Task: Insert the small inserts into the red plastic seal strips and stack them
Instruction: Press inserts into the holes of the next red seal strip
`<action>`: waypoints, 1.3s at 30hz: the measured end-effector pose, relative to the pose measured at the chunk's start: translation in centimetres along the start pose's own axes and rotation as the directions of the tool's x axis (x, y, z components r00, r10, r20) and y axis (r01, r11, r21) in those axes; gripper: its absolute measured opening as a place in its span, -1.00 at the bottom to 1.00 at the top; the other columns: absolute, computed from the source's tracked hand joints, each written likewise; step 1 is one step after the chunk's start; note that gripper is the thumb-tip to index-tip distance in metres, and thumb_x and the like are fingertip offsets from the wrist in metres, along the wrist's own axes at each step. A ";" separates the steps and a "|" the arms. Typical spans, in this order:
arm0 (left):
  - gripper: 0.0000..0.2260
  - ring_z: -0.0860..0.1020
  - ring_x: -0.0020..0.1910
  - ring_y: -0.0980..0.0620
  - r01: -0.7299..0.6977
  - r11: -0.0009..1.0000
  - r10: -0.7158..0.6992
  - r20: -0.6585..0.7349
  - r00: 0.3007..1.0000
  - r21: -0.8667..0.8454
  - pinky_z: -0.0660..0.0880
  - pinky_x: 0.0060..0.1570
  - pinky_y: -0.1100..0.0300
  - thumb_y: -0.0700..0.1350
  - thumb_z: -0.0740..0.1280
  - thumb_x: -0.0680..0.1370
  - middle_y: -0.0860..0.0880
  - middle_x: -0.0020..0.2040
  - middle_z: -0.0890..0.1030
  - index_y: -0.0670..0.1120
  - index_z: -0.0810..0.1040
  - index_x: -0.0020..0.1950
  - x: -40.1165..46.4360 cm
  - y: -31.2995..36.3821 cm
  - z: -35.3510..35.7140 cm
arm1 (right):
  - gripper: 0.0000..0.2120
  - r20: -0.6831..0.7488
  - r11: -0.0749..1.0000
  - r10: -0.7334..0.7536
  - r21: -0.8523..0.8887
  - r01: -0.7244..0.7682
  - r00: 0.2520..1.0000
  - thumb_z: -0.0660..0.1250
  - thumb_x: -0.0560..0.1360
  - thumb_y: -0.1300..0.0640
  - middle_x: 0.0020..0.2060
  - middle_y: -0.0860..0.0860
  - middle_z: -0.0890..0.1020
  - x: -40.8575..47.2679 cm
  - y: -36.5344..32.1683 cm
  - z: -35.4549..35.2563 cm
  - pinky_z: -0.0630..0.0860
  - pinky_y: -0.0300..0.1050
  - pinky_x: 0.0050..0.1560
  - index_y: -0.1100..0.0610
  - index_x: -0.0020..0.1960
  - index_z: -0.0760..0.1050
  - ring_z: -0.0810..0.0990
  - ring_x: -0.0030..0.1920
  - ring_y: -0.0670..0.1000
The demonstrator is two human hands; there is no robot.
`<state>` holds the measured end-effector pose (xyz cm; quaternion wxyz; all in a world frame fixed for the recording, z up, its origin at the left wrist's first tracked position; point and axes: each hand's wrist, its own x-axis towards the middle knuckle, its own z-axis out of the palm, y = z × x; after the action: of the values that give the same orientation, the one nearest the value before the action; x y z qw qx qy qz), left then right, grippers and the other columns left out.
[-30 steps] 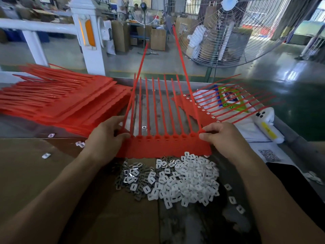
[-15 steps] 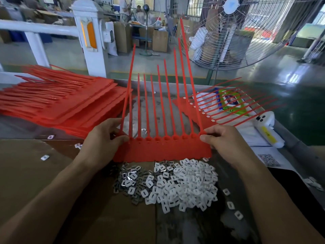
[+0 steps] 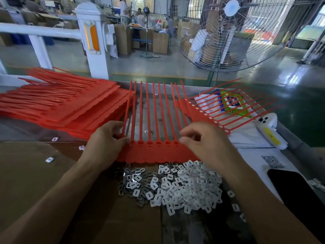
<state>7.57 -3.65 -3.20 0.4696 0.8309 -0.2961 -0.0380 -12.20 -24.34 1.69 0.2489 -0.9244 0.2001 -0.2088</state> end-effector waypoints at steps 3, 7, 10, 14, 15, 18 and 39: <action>-0.58 0.56 -0.02 0.28 -0.002 1.000 0.002 -0.009 1.000 -0.003 0.46 -0.06 0.30 -0.06 0.52 0.51 0.25 -0.03 0.57 0.05 0.54 0.35 0.1 0.1 0.0 | -0.78 0.315 0.983 -0.183 0.072 0.169 0.931 0.52 0.50 -0.09 -0.09 -0.24 0.66 -0.4 -4.1 1.2 0.45 -0.33 -0.07 -0.09 0.12 0.68 0.59 -0.08 -0.30; -0.60 0.53 -0.10 0.39 -0.012 1.000 0.012 -0.018 1.000 0.005 0.39 -0.14 0.42 -0.10 0.52 0.51 0.29 -0.08 0.56 0.03 0.55 0.34 0.3 0.2 0.0 | -0.47 0.595 0.933 -0.229 -0.091 0.348 0.770 0.52 0.40 -0.29 0.06 -0.20 0.54 -0.3 -7.1 2.9 0.49 -0.17 0.01 -0.11 0.29 0.56 0.51 0.02 -0.20; -0.59 0.59 -0.05 0.30 -0.004 1.000 0.004 -0.013 1.000 0.015 0.47 -0.08 0.34 -0.11 0.52 0.51 0.23 -0.05 0.61 0.04 0.56 0.33 0.1 0.5 -0.2 | -0.31 0.666 0.921 -0.162 -0.164 0.354 0.729 0.56 0.34 -0.31 0.21 -0.16 0.49 0.0 -7.8 3.4 0.55 0.01 0.18 -0.10 0.38 0.48 0.50 0.19 -0.07; -0.58 0.58 -0.08 0.28 -0.021 0.995 0.023 -0.022 1.000 0.093 0.43 -0.16 0.37 -0.06 0.51 0.51 0.25 -0.06 0.60 0.11 0.53 0.34 -0.1 0.6 -0.2 | -0.47 0.675 0.933 -0.171 -0.124 0.339 0.718 0.56 0.41 -0.21 0.14 -0.14 0.50 0.0 -7.9 3.6 0.53 -0.04 0.14 -0.08 0.30 0.52 0.50 0.15 -0.08; -0.58 0.56 -0.08 0.29 -0.023 0.992 0.026 -0.024 0.999 0.120 0.41 -0.17 0.36 -0.04 0.51 0.52 0.26 -0.06 0.58 0.14 0.52 0.35 -0.2 0.7 -0.2 | -0.54 0.667 0.939 -0.184 -0.098 0.329 0.722 0.55 0.43 -0.17 0.11 -0.15 0.51 -0.1 -7.8 3.6 0.53 -0.04 0.14 -0.07 0.26 0.55 0.50 0.14 -0.09; -0.54 0.57 -0.03 0.17 -0.029 0.985 0.034 -0.024 0.999 0.171 0.48 -0.09 0.21 0.01 0.50 0.51 0.24 -0.01 0.56 0.15 0.51 0.39 -0.4 0.8 -0.2 | -0.74 0.627 0.947 -0.220 -0.045 0.317 0.748 0.51 0.51 -0.06 0.05 -0.15 0.53 -0.3 -7.1 3.7 0.52 -0.03 0.14 -0.05 0.16 0.61 0.51 0.10 -0.10; -0.69 0.49 -0.10 0.27 -0.159 0.955 0.164 -0.001 0.986 0.251 0.36 -0.15 0.33 0.10 0.47 0.51 0.27 0.00 0.44 0.10 0.62 0.23 -1.1 1.6 0.1 | -0.90 0.413 0.975 -0.207 0.160 0.153 0.887 0.48 0.53 -0.08 -0.14 -0.22 0.66 -1.5 -5.1 4.6 0.51 -0.27 -0.06 -0.08 -0.07 0.64 0.61 -0.07 -0.24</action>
<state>5.86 -3.80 -2.20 0.3660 0.8568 -0.3601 0.0470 -9.90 -17.87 0.39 0.3227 -0.9450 0.0406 -0.0356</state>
